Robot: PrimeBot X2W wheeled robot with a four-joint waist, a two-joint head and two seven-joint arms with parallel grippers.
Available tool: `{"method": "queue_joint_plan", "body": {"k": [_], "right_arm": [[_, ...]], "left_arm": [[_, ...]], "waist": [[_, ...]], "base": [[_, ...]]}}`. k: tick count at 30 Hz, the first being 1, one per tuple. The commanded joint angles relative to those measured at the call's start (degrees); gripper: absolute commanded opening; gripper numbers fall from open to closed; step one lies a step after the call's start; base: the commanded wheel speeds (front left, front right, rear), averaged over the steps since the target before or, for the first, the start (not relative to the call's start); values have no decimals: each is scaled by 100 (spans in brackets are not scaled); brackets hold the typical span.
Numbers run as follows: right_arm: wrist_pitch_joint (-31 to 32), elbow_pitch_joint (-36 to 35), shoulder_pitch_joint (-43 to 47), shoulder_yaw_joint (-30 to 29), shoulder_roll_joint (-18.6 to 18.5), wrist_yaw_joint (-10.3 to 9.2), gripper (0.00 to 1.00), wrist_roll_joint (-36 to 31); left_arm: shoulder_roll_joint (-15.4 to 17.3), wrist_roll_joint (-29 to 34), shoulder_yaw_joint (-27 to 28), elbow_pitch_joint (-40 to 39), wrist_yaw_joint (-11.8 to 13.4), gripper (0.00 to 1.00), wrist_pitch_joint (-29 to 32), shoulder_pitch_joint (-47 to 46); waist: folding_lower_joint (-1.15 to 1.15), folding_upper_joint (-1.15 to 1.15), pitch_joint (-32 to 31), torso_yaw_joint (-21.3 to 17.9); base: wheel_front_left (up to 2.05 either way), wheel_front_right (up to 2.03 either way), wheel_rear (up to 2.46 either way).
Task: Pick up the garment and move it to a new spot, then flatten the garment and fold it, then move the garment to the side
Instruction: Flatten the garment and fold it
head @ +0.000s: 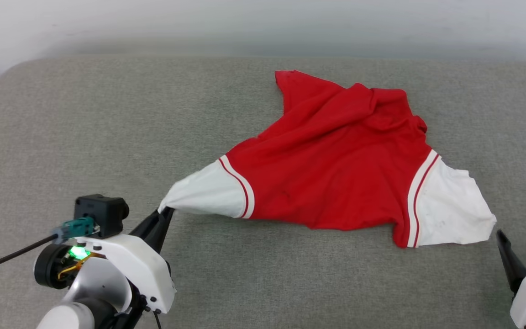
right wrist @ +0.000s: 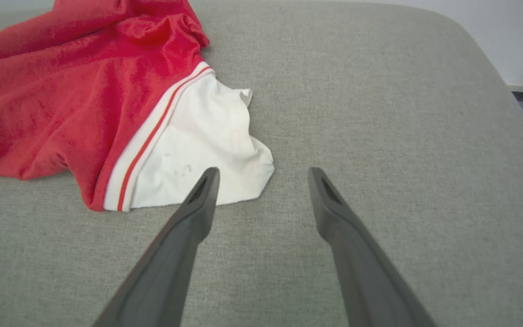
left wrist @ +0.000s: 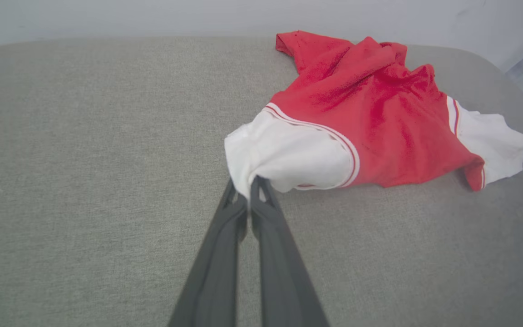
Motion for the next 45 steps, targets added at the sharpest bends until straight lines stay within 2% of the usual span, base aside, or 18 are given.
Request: {"method": "queue_joint_plan", "body": {"k": [1,8,15,21,27,28,29,30,31,37,45], "right_arm": [[204,2,82,-13,-80,-4,100,-34],[1610,64,-341,-79,-375,-4,100,105],[2518,454,-857,179,-823,-4,100,180],[2758,881,-1124,486,-1034,-4,100,123],[2654,1334,-1155,949,-1121,-1,100,156],[2651,1426,-1125,1026,-1104,-1,95,169],[2639,1508,-1096,1105,-1100,3,50,179],[2615,1591,-1062,1193,-1112,6,16,212],[2581,1662,-1028,1255,-1129,6,0,258],[2275,1762,-917,1090,-1376,-4,0,544],[2435,911,-858,753,-1677,-4,0,1328]], "left_arm": [[33,40,33,-135,51,0,-10,44],[96,87,63,-869,178,0,125,97],[84,129,-31,-1131,204,0,182,53],[10,113,-112,-1130,181,0,130,-33],[-9,58,-251,-1040,69,0,84,-13],[-11,53,-262,-1019,53,0,66,5],[-12,42,-265,-995,48,0,50,18],[-10,33,-264,-969,50,0,47,30],[-4,20,-261,-946,46,0,37,47],[77,-6,-164,-870,83,0,-3,199],[415,-16,240,-967,174,0,-3,398]], "waist": [[-1,0,-35,83],[-1,0,214,263],[-1,0,432,476],[-1,0,565,660],[-1,0,683,819],[-1,0,687,834],[-1,0,680,848],[-1,0,658,857],[-1,0,623,862],[-1,0,254,761],[-1,0,-351,424]], "base": [[0,0,0],[0,0,0],[0,0,0],[0,0,0],[0,0,0],[0,0,0],[0,0,0],[0,0,0],[0,0,0],[0,0,0],[0,0,0]]}}
